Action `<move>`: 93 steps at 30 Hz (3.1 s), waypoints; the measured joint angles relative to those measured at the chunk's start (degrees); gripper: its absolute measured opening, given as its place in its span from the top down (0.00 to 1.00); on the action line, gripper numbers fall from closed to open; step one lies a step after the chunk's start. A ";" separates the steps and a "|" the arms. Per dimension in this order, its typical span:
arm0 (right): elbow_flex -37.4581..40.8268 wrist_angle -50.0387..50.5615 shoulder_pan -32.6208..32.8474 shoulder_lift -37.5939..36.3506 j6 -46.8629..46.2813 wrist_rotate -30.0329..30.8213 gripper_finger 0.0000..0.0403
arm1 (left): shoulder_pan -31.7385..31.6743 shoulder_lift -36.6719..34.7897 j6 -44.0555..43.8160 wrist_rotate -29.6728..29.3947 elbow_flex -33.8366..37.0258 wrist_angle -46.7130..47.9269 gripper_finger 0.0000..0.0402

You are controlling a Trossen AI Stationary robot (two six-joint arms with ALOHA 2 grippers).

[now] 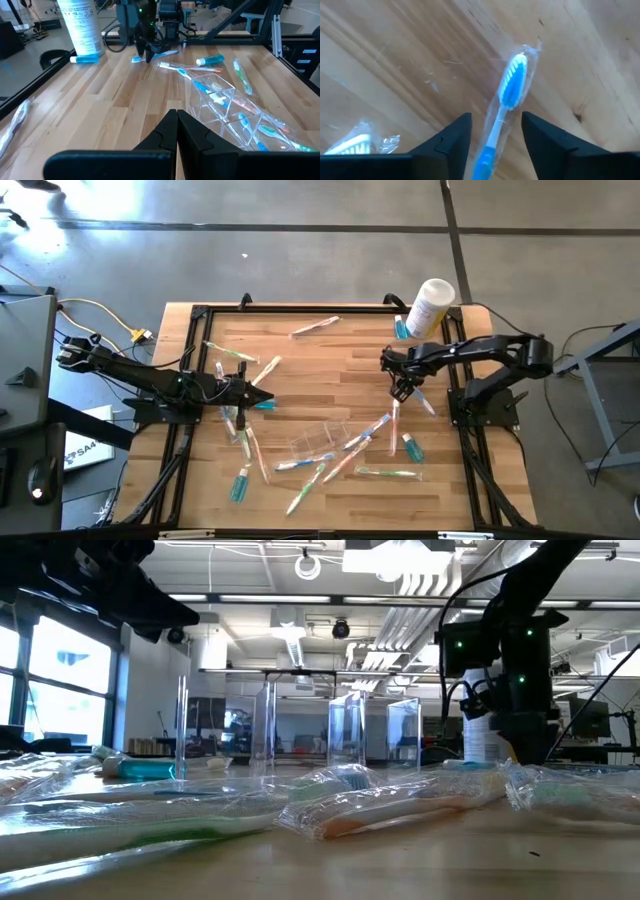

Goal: Pick & Place toothbrushing station
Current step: Put the blue toothbrush into the transparent organizer

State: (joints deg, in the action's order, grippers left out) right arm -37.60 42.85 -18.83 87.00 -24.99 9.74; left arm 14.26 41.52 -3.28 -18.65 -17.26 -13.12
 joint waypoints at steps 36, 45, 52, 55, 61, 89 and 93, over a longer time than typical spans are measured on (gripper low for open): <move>-17.31 -10.44 31.50 -25.16 12.88 18.96 0.99 | 0.00 0.00 2.81 0.11 0.00 0.00 1.00; -11.42 -44.35 40.99 -22.55 33.03 7.32 0.99 | 0.00 0.00 2.81 0.13 0.00 0.22 1.00; -1.29 -75.74 37.12 -16.75 43.24 -8.57 0.99 | 0.00 0.00 2.79 0.15 0.00 1.28 1.00; 1.78 -85.59 34.04 -14.48 41.24 -13.42 0.99 | 0.00 0.00 2.59 0.15 0.00 2.20 1.00; 4.39 -97.78 27.29 -8.34 31.02 -27.67 0.99 | 0.00 0.00 2.57 0.15 0.00 3.05 1.00; 4.35 -106.16 20.57 7.87 25.15 -17.95 0.99 | 0.00 0.00 1.51 0.15 0.00 3.71 1.00; 4.35 -104.07 20.60 7.87 25.82 -14.01 0.99 | 0.00 0.00 1.33 0.15 0.00 4.25 1.00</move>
State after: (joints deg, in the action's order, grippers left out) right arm -33.26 -61.22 1.77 94.87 0.83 -4.27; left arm 14.26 41.52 -1.95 -18.50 -17.26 -8.87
